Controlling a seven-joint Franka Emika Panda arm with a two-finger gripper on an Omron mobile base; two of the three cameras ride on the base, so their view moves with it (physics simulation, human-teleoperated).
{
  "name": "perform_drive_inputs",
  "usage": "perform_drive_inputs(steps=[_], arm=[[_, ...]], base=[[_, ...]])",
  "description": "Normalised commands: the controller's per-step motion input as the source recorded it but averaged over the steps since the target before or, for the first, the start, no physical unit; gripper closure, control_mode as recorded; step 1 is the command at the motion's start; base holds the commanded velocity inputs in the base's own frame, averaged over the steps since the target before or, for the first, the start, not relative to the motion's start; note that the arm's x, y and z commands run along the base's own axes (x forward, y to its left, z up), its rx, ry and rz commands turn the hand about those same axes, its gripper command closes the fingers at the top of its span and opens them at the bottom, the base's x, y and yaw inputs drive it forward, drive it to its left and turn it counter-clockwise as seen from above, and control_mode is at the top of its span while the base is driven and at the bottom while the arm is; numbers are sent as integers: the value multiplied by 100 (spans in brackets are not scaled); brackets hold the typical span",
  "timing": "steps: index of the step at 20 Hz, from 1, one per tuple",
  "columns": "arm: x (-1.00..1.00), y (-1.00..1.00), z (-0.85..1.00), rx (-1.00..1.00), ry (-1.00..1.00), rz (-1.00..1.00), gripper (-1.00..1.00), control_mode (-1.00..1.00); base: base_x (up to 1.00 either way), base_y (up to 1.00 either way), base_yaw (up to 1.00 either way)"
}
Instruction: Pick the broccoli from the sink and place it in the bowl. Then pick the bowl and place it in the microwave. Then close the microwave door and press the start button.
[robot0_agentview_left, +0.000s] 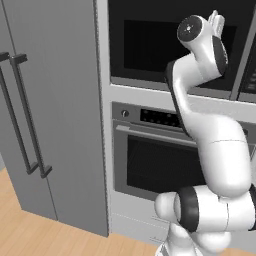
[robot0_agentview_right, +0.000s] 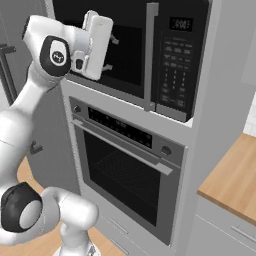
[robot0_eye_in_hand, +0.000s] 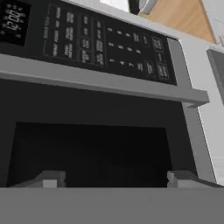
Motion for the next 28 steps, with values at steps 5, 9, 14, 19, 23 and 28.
perform_drive_inputs(steps=[5, 9, 14, 19, 23, 28], arm=[[-100, 4, 0, -19, 10, 3, -100, -100], [-100, 0, 0, -31, 30, 6, 100, -100], [-94, -15, 0, -33, 37, 13, 100, -100], [-74, -28, -1, -34, 49, 23, 100, -100], [-44, -31, -28, -30, 48, 25, 100, -100], [-22, -21, -38, -19, 33, 22, 100, -100]], base=[[0, 0, 0], [0, 0, 0], [0, 0, 0], [0, 0, 0], [0, 0, 0], [0, 0, 0]])
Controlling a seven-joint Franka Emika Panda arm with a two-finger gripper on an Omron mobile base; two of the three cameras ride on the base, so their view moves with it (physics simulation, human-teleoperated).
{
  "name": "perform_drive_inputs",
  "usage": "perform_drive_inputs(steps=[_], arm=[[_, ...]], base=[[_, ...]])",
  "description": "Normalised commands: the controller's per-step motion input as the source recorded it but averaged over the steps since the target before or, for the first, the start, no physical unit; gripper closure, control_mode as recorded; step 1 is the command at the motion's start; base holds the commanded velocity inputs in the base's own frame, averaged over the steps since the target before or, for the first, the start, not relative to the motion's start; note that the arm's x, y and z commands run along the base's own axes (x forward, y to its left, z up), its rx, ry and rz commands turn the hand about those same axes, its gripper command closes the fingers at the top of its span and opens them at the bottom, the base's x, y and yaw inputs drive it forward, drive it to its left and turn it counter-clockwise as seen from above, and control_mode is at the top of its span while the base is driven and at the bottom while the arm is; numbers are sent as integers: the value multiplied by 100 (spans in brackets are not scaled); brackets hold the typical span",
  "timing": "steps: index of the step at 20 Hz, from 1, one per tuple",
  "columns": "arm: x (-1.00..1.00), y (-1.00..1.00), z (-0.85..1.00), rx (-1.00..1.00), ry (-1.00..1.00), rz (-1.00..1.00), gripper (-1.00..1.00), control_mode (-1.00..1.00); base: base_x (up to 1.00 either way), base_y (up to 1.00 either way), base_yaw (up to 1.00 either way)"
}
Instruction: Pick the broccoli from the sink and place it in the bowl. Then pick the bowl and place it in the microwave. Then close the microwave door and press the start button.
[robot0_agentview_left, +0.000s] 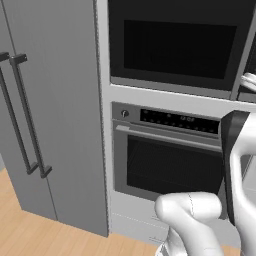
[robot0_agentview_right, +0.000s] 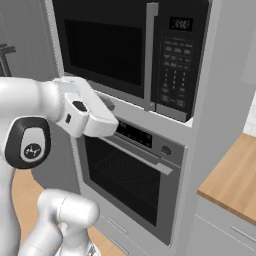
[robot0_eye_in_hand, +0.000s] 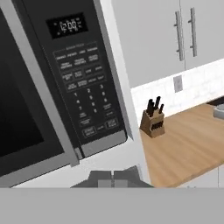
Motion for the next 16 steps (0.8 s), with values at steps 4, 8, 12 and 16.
perform_drive_inputs(steps=[4, 8, 12, 16], arm=[[9, -1, -29, -6, 22, 8, 100, -100], [21, -5, -19, 0, 11, 12, 100, -100], [24, -6, -12, 0, -8, 5, 100, -100], [35, -18, -36, 0, -34, 0, 100, -100]], base=[[0, 0, 0], [0, 0, 0], [0, 0, 0], [0, 0, 0]])
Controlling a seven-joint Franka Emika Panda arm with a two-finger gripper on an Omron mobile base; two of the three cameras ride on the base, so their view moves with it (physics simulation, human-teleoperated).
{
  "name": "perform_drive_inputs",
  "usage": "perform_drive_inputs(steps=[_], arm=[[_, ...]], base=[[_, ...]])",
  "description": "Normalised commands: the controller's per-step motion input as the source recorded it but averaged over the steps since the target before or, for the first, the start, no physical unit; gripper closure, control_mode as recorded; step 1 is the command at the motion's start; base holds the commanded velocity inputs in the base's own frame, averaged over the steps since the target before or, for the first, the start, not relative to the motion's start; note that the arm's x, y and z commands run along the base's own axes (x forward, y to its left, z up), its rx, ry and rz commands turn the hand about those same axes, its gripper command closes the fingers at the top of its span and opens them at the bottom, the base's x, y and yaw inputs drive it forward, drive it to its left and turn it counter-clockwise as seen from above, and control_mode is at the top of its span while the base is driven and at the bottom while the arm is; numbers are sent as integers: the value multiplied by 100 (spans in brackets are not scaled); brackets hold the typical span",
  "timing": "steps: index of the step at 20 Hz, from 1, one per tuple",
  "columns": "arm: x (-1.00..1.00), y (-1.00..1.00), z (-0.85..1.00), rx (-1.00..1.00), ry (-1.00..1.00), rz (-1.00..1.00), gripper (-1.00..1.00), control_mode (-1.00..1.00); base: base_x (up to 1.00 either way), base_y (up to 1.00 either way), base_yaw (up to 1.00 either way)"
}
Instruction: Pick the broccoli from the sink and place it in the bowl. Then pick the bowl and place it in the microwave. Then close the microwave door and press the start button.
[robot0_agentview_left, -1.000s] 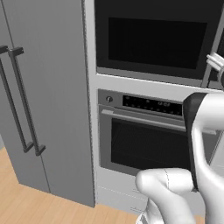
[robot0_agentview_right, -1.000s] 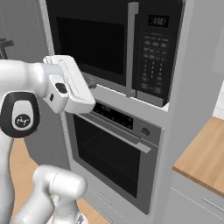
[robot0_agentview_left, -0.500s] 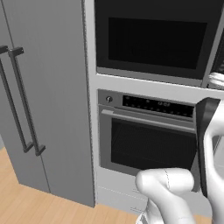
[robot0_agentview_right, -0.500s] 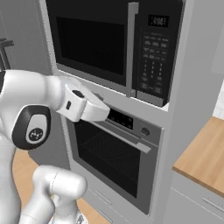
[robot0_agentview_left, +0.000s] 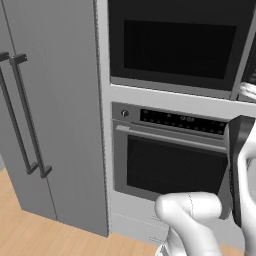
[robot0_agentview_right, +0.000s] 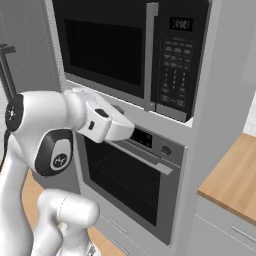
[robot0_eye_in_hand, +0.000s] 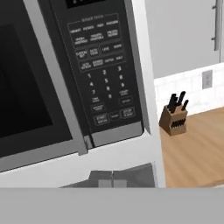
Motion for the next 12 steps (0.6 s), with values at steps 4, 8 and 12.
perform_drive_inputs(steps=[4, 8, 12], arm=[[51, -20, -47, 0, -37, 0, 100, -100], [32, -11, -10, 0, -19, 0, 100, -100], [13, -14, 2, 0, -6, 0, 100, -100]], base=[[0, 0, 0], [0, 0, 0], [0, 0, 0]])
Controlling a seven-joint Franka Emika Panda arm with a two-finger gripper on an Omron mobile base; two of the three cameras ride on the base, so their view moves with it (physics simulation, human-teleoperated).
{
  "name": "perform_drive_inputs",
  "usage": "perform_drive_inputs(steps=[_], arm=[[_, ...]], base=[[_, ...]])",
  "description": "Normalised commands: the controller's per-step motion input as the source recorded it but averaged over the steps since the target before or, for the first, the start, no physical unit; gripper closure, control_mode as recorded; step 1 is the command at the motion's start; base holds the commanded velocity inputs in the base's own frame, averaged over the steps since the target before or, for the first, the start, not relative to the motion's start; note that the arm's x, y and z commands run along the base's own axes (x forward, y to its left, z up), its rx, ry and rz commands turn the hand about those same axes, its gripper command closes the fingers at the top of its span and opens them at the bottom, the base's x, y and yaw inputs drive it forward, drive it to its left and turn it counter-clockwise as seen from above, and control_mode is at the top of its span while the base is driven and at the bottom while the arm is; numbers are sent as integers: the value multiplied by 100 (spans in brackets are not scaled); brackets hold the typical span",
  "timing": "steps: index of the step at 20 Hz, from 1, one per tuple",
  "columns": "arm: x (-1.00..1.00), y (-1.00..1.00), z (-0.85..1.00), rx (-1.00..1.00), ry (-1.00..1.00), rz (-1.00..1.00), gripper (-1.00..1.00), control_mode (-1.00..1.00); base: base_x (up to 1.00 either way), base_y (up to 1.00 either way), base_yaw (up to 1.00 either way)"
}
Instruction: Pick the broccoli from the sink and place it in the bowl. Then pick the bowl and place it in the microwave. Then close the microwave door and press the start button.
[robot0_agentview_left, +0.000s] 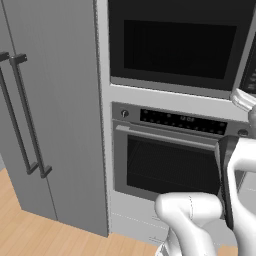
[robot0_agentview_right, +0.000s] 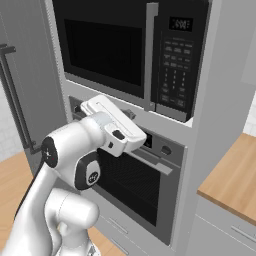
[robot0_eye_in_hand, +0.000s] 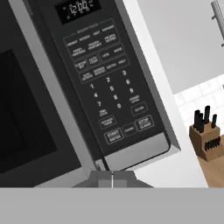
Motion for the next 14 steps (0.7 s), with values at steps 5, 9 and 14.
perform_drive_inputs(steps=[5, 9, 14], arm=[[5, -19, 12, 0, 0, 0, 100, -100], [0, -25, 27, 2, 0, 0, 100, -100], [7, -29, 11, 6, 0, 0, 100, -100]], base=[[0, 0, 0], [0, 0, 0], [0, 0, 0]])
